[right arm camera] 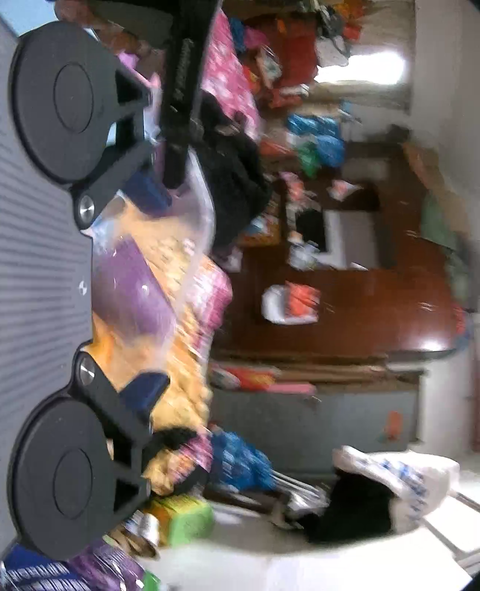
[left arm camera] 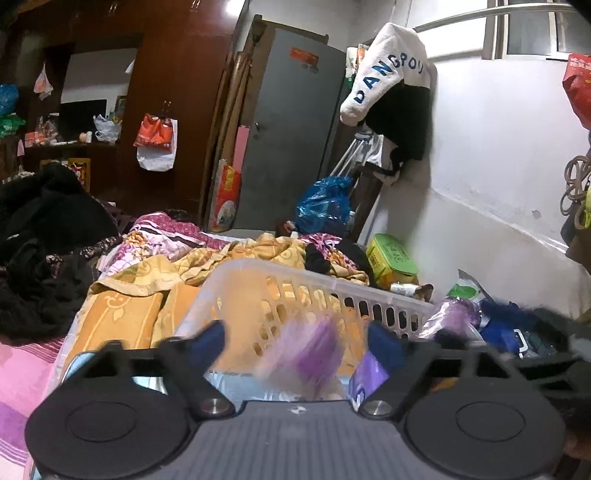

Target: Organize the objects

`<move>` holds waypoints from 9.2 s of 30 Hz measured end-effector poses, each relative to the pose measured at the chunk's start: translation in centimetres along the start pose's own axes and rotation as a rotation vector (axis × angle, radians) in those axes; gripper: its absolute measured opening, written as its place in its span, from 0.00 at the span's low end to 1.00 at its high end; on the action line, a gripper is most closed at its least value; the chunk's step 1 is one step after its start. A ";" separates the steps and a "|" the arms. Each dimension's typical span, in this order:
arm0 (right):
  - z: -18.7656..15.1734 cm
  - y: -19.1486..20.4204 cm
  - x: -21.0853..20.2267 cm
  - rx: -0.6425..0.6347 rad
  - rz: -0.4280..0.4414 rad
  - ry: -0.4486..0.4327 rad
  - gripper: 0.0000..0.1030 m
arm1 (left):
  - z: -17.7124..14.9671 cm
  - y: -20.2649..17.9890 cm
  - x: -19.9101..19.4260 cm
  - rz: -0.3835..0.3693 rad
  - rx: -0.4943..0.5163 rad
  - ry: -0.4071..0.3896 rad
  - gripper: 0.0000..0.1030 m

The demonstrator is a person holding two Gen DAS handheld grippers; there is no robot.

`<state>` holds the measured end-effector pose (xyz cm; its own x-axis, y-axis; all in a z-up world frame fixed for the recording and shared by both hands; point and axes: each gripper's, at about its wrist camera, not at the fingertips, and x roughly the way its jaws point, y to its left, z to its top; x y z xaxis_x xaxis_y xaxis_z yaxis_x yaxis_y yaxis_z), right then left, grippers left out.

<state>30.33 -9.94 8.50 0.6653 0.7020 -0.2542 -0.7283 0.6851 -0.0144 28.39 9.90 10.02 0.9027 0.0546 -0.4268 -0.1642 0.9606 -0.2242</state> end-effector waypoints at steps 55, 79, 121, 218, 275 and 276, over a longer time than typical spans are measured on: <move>-18.6 -2.2 -20.0 -0.060 0.278 0.019 0.44 | -24.4 -6.6 -12.4 -0.459 0.430 -0.130 0.46; -3.6 -0.2 -14.0 -0.208 0.258 -0.093 0.42 | -10.7 -5.1 -15.5 -0.319 0.511 -0.343 0.44; -16.4 10.0 -11.5 0.015 0.152 0.191 1.00 | -9.6 6.5 -6.2 0.038 0.238 0.060 0.81; -2.8 -0.9 -6.9 -0.071 -0.043 -0.036 1.00 | 1.1 -1.3 -2.2 0.030 0.289 -0.170 0.82; -9.3 7.4 -19.6 0.117 -0.147 0.022 1.00 | -16.1 -5.6 -19.2 -0.024 0.266 -0.167 0.98; -9.3 7.4 -19.6 0.115 -0.146 0.020 1.00 | -16.1 -5.6 -19.2 -0.021 0.266 -0.167 0.98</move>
<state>10.34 -20.48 4.36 0.7584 0.5900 -0.2769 -0.5998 0.7980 0.0575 5.58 -0.93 5.37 0.9613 0.0570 -0.2694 -0.0550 0.9984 0.0149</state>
